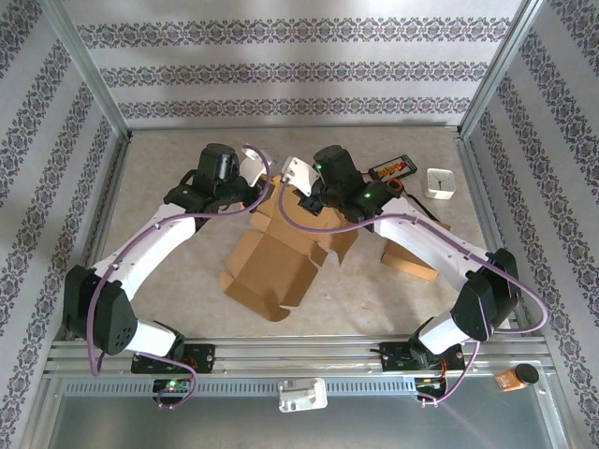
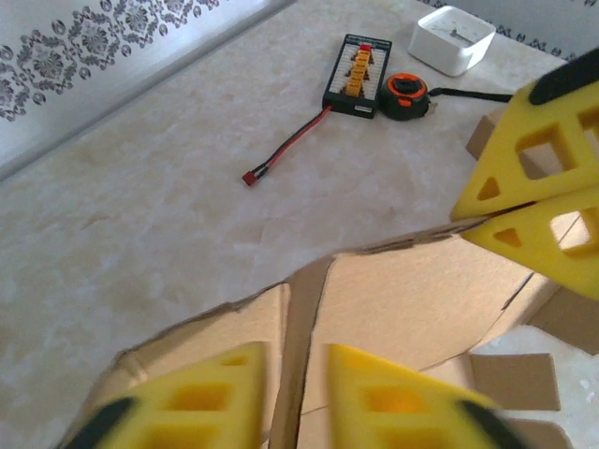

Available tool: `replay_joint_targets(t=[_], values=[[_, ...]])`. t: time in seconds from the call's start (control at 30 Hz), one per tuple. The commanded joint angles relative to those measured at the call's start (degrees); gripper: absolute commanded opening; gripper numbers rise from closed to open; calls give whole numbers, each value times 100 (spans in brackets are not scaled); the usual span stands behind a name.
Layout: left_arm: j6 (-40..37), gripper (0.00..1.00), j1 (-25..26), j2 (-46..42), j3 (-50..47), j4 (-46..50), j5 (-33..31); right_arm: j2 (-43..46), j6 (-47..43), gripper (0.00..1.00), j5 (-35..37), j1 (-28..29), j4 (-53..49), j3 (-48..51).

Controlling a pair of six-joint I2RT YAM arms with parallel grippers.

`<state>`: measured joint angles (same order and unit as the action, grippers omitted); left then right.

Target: Fold the paper box

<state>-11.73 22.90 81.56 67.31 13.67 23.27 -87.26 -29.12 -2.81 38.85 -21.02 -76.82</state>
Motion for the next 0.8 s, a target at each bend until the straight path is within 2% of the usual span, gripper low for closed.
replay_joint_targets(t=[0.0, 0.13, 0.23, 0.37, 0.43, 0.5, 0.57, 0.63, 0.7, 0.77], values=[[362, 43, 60, -377, -216, -627, -282, 228, -522, 0, -283, -142, -374, -164], [1015, 45, 41, -1020, -791, -902, -752, 346, -1028, 0, -468, -320, -604, -165], [1973, 47, -70, -1586, -1424, -1203, -1018, 458, -1360, 0, -463, -345, -515, 11], [4363, 45, -284, -2124, -2155, -1366, -1390, 570, -2030, 0, -17, -192, -12, 548], [5162, 45, -283, -2203, -2578, -1722, -996, 557, -2332, 0, 245, -148, 127, 735], [5794, 45, -262, -2200, -3132, -2642, -543, 515, -2600, 0, 421, -126, 246, 903], [5977, 43, -157, -2085, -3581, -3346, -219, 493, -2807, 0, 581, -94, 461, 1111], [5589, 37, 123, -1934, -3603, -3139, -289, 492, -2955, 0, 705, -70, 737, 1314], [4932, 32, 623, -1761, -3385, -2433, -786, 474, -3069, 0, 821, -48, 953, 1475], [4626, 31, 1091, -1601, -3271, -2036, -1439, 456, -3131, 0, 946, -40, 1118, 1567]])
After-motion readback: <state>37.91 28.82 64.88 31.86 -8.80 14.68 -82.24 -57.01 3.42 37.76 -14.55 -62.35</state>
